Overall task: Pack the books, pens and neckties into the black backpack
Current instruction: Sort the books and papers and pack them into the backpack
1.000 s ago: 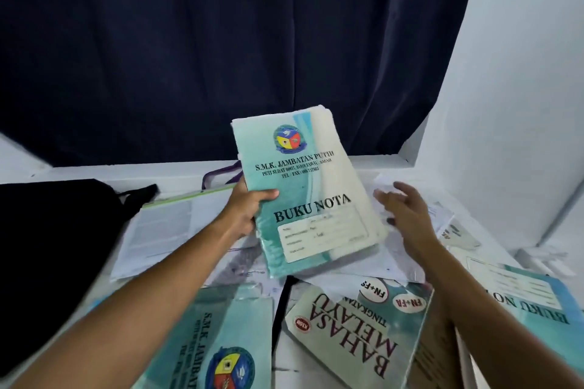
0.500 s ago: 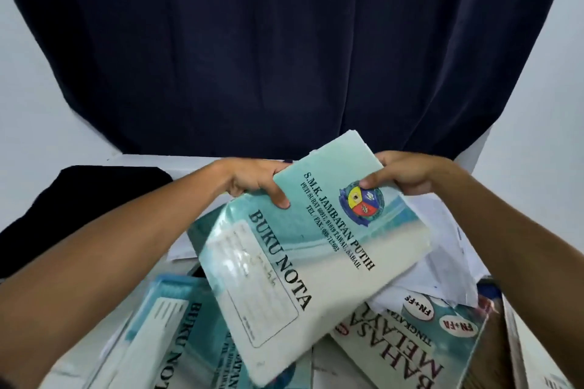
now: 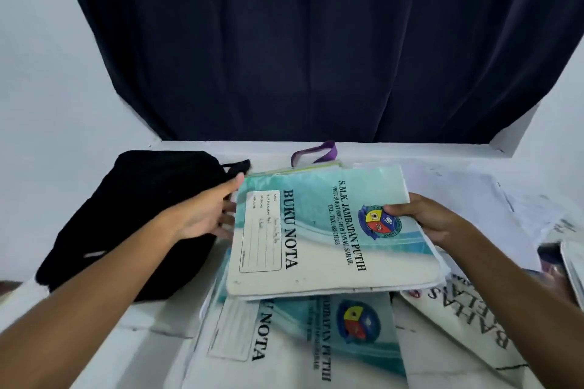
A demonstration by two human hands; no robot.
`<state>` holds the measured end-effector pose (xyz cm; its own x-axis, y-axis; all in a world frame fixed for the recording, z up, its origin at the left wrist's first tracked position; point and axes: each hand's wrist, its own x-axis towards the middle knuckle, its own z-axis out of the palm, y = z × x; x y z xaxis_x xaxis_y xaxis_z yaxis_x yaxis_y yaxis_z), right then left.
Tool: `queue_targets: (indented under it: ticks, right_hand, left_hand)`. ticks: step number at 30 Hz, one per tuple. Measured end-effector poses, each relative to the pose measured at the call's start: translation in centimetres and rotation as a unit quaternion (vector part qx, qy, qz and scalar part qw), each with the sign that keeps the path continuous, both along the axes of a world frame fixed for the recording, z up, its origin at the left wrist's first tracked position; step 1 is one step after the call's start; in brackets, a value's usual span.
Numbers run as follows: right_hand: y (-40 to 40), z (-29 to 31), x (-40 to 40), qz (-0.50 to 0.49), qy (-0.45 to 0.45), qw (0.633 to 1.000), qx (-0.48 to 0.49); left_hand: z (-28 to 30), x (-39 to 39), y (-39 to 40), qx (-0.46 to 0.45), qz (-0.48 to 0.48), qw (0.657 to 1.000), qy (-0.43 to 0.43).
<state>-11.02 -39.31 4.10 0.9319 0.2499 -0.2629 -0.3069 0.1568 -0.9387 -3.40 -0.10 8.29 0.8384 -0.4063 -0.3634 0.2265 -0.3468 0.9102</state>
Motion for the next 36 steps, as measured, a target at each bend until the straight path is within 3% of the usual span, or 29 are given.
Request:
queue_targets:
  ticks: [4, 9, 13, 16, 22, 25, 29, 31, 36]
  right_hand:
    - [3.7, -2.5, -2.2, 0.001, 0.044, 0.999, 0.027]
    - [6.4, -4.0, -5.6, -0.008, 0.092, 0.996, -0.008]
    - [8.4, -3.2, -8.0, -0.017, 0.133, 0.979, -0.154]
    - [8.4, -3.7, -8.8, -0.035, 0.146, 0.943, -0.298]
    - [8.3, -5.0, -9.2, -0.042, 0.124, 0.868, -0.479]
    - [8.8, -5.5, -9.2, -0.023, 0.104, 0.818, -0.565]
    - [8.8, -5.2, -9.8, -0.029, 0.085, 0.784, -0.614]
    - [8.1, -4.9, -10.2, -0.053, 0.082, 0.788, -0.608]
    - [4.5, -3.7, -12.5, -0.189, 0.092, 0.833, -0.511]
  left_hand:
    - [-2.6, -2.6, 1.5, -0.046, 0.035, 0.997, 0.049]
    - [-4.8, -4.3, 4.1, 0.031, 0.023, 0.997, 0.06]
    - [-6.1, -5.6, 4.8, 0.098, 0.01, 0.995, 0.03]
    - [-6.8, -6.1, 4.8, 0.132, -0.019, 0.991, 0.012]
    - [-7.8, -6.4, 4.4, 0.196, -0.064, 0.978, -0.038]
    - [-7.8, -6.5, 4.4, 0.296, -0.104, 0.946, -0.077]
    - [-6.6, -6.0, 4.1, 0.498, -0.117, 0.826, -0.235]
    - [-5.6, -5.6, 3.1, 0.498, -0.114, 0.81, -0.288]
    - [-3.6, -5.5, -3.8, 0.397, -0.16, 0.841, -0.33]
